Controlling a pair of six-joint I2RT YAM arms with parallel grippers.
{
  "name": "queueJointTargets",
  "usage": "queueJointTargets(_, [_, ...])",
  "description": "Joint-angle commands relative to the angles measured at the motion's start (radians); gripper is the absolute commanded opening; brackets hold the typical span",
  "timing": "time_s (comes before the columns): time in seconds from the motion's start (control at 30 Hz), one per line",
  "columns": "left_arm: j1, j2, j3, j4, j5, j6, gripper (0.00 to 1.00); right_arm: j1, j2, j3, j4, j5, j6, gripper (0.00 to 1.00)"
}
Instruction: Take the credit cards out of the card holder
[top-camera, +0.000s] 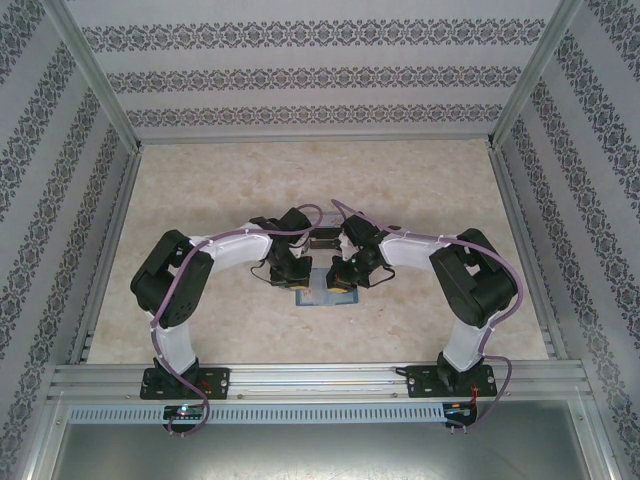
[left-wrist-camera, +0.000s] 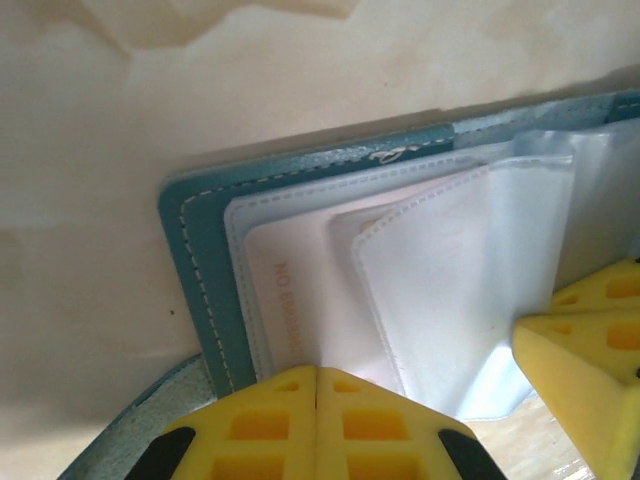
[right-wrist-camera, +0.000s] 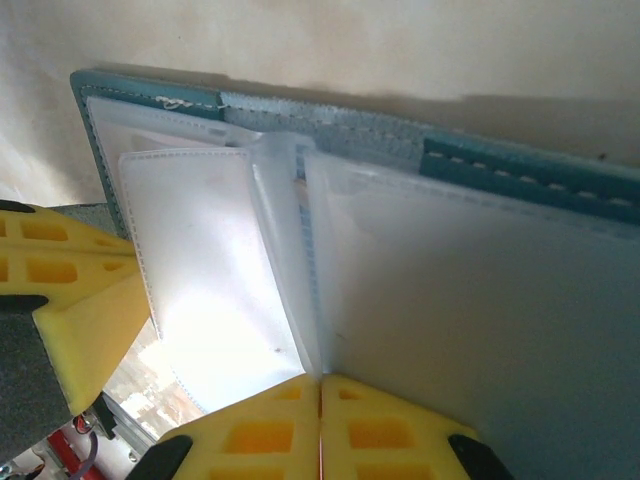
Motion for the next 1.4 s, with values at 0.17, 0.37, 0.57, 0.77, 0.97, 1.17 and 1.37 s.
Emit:
queueJointTargets(0.17, [0.014, 0.010, -0.009, 0.011, 0.037, -0.015, 0.03, -0.010, 0.023, -0.017, -0.019, 0.008, -0.017, 0.13])
queueJointTargets(0.37, [0.009, 0.009, 0.006, 0.049, 0.090, -0.004, 0.04, -0.010, 0.020, -0.014, -0.022, 0.007, -0.017, 0.14])
queueJointTargets(0.57, [0.008, 0.010, 0.007, 0.073, 0.116, -0.013, 0.04, -0.010, 0.018, -0.018, -0.023, 0.010, -0.019, 0.16])
queueJointTargets(0.77, [0.007, -0.006, -0.004, 0.079, 0.104, -0.022, 0.04, -0.010, 0.023, -0.024, -0.022, 0.016, -0.018, 0.13])
queueJointTargets(0.97, [0.009, -0.029, -0.007, 0.003, -0.016, -0.018, 0.03, -0.011, 0.033, -0.024, -0.024, 0.028, -0.023, 0.05])
queueJointTargets(1.17, [0.009, -0.023, -0.013, -0.017, -0.046, -0.026, 0.03, -0.012, 0.042, -0.024, -0.025, 0.031, -0.026, 0.03])
queueJointTargets(1.37, [0.008, -0.016, -0.015, 0.002, -0.021, -0.042, 0.03, -0.012, 0.042, -0.028, -0.022, 0.030, -0.027, 0.02])
